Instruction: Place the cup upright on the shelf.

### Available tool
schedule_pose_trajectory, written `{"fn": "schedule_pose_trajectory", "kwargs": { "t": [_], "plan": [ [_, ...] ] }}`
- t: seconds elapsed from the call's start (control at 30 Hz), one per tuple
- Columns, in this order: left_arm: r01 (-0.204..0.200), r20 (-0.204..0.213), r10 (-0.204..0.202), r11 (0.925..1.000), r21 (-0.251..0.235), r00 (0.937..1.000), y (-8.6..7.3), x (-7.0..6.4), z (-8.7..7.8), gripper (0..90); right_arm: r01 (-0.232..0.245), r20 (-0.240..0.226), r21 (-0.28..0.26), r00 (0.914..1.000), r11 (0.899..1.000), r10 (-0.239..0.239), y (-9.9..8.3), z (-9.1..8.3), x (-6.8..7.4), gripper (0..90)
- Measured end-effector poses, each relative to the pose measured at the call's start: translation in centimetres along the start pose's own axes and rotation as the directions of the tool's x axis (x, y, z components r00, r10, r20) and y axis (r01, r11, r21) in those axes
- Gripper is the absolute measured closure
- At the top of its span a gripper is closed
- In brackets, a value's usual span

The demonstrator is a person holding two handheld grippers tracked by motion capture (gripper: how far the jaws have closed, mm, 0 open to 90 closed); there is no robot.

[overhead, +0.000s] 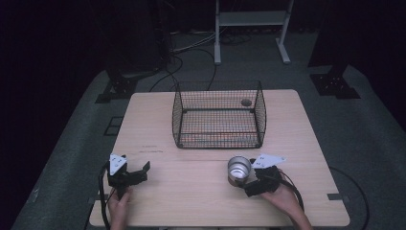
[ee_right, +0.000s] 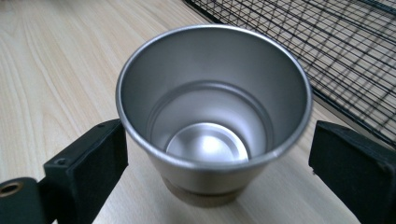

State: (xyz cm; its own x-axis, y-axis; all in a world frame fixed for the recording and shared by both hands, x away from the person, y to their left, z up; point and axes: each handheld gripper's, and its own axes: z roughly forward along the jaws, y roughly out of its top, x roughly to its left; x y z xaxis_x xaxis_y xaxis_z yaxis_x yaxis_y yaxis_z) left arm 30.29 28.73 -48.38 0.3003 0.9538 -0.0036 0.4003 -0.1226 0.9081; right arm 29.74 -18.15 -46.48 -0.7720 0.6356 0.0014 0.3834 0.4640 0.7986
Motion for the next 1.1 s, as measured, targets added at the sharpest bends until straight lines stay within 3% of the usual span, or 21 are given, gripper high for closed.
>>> {"fn": "schedule_pose_trajectory", "kwargs": {
  "t": [0.27, 0.5, 1.1],
  "plan": [
    [0.001, 0.000, -0.001, 1.0000, -0.002, 1.0000, 0.0, 0.0, 0.0, 0.0, -0.004, -0.005, 0.008, 1.0000, 1.000, 0.004, 0.4, 1.2, 0.0, 5.3],
    [0.002, 0.000, -0.002, 1.0000, -0.002, 1.0000, 0.0, 0.0, 0.0, 0.0, -0.001, -0.030, -0.009, 0.9995, 1.000, 0.001, 0.5, 1.1, -0.1, 17.5],
    [0.000, 0.000, 0.000, 1.0000, 0.001, 1.0000, 0.0, 0.0, 0.0, 0.0, -0.012, -0.032, -0.021, 0.9994, 1.000, 0.011, 1.0, 0.2, -0.1, 18.0]
  ]
}}
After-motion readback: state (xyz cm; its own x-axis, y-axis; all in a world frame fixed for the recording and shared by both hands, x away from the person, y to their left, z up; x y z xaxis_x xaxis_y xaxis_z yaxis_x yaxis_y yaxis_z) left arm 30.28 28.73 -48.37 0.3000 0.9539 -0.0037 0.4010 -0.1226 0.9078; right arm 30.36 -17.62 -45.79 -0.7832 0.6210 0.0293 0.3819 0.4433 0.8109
